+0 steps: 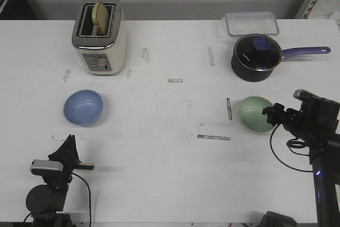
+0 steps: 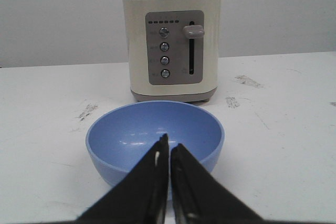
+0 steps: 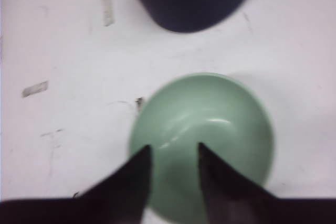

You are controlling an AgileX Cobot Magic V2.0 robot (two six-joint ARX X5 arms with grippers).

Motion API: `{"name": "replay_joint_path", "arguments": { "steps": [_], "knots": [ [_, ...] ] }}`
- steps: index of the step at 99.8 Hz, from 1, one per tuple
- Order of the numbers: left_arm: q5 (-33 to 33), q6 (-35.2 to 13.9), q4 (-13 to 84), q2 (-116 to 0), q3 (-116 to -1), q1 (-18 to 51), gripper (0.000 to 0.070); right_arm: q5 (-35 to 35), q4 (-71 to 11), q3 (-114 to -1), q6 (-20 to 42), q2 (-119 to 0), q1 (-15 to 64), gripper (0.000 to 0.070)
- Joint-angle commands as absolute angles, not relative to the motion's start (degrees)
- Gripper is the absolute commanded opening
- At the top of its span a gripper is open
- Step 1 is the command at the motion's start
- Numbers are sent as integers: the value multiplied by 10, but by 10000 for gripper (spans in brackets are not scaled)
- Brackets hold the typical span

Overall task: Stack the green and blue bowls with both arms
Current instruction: 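Lower the right gripper onto the rim of the pale green bowl and grasp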

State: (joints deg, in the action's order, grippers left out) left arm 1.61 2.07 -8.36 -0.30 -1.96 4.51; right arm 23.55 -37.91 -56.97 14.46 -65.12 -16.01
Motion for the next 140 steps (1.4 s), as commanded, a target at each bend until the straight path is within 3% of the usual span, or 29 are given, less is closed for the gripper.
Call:
{"name": "replay_joint_path", "arguments": {
  "steps": [1, 9, 19, 24, 56, 69, 84, 99, 122, 140],
  "knots": [
    [17, 23, -91, -2, -7, 45, 1, 254, -376, -583, 154, -681, -183, 363],
    [17, 23, -91, -2, -7, 45, 1, 257, -375, -587, 151, -707, -202, 380],
    [17, 23, -91, -2, -7, 45, 1, 257, -375, -588, 148, -737, -216, 534],
    [17, 23, -91, -2, -7, 45, 1, 257, -376, -588, 147, -751, -220, 578],
    [17, 23, -91, -2, -7, 45, 1, 255, -373, -588, 117, -827, -214, 572],
    [17, 23, -91, -2, -7, 45, 1, 254, -364, -588, 117, -850, -203, 469],
    [17, 23, -91, -2, -7, 45, 1, 224, -356, -588, 119, -864, -193, 195],
    [17, 23, -91, -2, -7, 45, 2, 194, -356, -590, 119, -863, -193, 1],
    [17, 23, -91, -2, -7, 45, 1, 194, -381, -633, 120, -859, -176, 1],
    [17, 23, -91, -2, -7, 45, 1, 195, -393, -698, 123, -855, -120, 1]
  ]
}}
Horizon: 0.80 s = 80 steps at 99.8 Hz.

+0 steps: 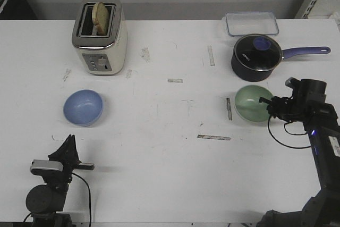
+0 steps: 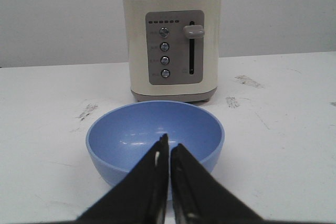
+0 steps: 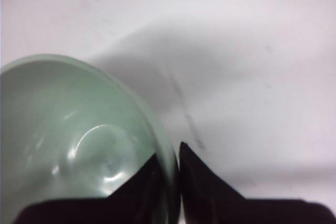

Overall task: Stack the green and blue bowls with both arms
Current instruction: 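Lower the right gripper onto the rim of the pale green bowl and grasp, then slide the green bowl with the right gripper toward the table center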

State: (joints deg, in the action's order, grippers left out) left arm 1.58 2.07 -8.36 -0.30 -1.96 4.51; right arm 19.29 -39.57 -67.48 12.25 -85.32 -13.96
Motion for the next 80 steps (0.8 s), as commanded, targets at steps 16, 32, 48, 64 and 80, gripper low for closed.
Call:
{"name": "replay_joint_path", "arguments": {
  "steps": [16, 32, 48, 64, 80],
  "knots": [
    [17, 23, -91, -2, -7, 45, 1, 195, -375, -709, 155, -855, -33, 1],
    [17, 23, -91, -2, -7, 45, 1, 194, -368, -708, 194, -856, 73, 1],
    [17, 23, -91, -2, -7, 45, 1, 189, -343, -708, 237, -871, 170, 1],
    [17, 23, -91, -2, -7, 45, 1, 190, -316, -708, 278, -914, 234, 1],
    [17, 23, -91, -2, -7, 45, 1, 176, -305, -708, 303, -961, 264, 1]
  ]
}}
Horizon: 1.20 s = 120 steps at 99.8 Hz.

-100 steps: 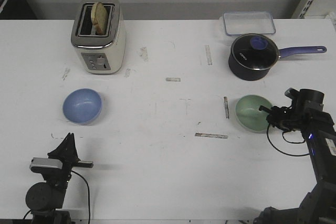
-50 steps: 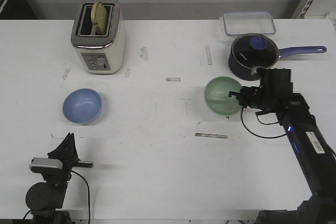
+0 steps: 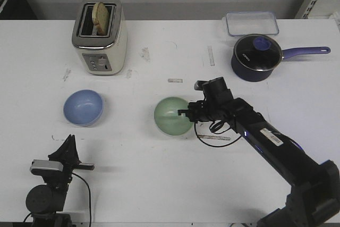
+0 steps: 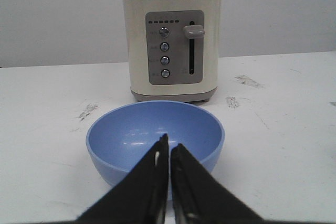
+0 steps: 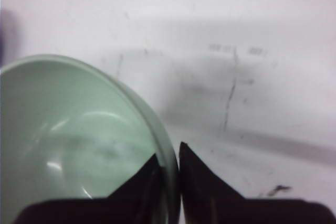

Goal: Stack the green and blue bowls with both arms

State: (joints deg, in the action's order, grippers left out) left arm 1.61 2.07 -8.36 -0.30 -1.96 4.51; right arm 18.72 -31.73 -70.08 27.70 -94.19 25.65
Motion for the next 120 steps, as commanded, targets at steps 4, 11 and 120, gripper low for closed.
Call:
{"name": "replay_joint_path", "arguments": {
  "steps": [4, 11, 120],
  "knots": [
    [17, 23, -91, -2, -7, 45, 1, 169, -302, -708, 307, -971, 266, 1],
    [17, 23, -91, -2, -7, 45, 1, 164, -299, -708, 309, -981, 268, 1],
    [17, 23, -91, -2, -7, 45, 1, 5, -217, -629, 138, -803, 219, 440]
  ]
}}
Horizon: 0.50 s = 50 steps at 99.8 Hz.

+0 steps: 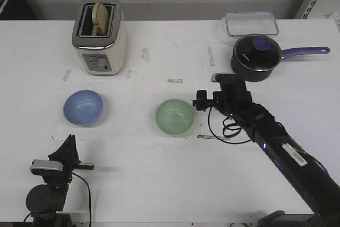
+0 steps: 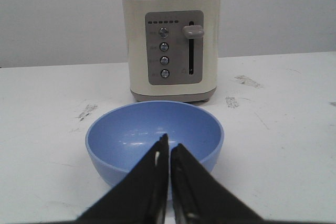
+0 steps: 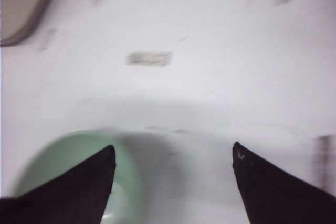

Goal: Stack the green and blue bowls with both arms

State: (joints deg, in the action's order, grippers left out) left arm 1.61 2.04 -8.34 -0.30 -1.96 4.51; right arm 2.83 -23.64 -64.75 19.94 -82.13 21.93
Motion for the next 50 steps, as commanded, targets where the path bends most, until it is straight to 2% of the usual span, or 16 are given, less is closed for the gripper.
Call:
{"name": "replay_joint_path", "arguments": {
  "steps": [1, 6, 10, 20, 50],
  "knots": [
    [17, 23, -91, -2, -7, 45, 1, 1, -213, -624, 133, -798, 218, 426],
    [17, 23, -91, -2, -7, 45, 1, -19, -193, -600, 112, -776, 212, 331],
    [17, 23, -91, -2, -7, 45, 1, -32, -177, -579, 96, -759, 206, 217],
    [17, 23, -91, -2, -7, 45, 1, -47, -141, -532, 68, -717, 189, 1],
    [17, 23, -91, -2, -7, 45, 1, -45, -25, -375, 57, -573, 103, 0]
  ]
}}
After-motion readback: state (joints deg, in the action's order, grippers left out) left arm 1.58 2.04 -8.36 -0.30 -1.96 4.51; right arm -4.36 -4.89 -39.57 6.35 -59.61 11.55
